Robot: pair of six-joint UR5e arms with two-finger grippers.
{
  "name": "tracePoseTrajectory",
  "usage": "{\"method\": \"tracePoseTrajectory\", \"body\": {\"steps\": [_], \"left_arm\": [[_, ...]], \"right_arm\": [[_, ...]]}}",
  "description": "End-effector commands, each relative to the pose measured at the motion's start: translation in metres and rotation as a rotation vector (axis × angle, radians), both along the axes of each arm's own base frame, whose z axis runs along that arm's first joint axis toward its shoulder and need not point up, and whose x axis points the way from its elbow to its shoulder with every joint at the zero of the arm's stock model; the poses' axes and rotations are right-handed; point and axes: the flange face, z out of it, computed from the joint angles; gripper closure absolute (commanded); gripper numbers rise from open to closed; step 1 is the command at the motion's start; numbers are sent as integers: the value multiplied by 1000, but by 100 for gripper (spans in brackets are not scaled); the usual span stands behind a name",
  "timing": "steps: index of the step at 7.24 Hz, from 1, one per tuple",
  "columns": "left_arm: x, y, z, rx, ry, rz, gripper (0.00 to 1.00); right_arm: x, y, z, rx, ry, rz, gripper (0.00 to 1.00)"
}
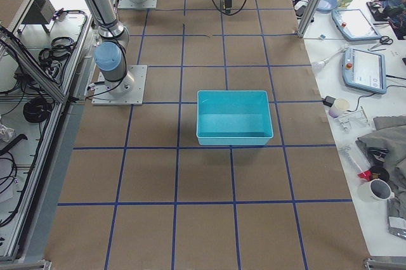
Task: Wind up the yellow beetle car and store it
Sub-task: 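Lower the left gripper over the yellow beetle car and grasp it, then drag the held yellow car backward toward the robot with the left gripper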
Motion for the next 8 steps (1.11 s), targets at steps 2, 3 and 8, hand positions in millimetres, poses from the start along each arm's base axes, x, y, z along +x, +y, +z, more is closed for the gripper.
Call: {"method": "tracePoseTrajectory", "body": {"steps": [2,3,8], "left_arm": [[10,-3,-6,6,9,20,12],[8,-2,-7,7,10,25,13],[-4,0,-6,5,32,70,27]], "right_arm": [[0,0,1,-1,-1,0,0],[0,0,1,-1,-1,0,0],[0,0,1,-1,-1,0,0]]}}
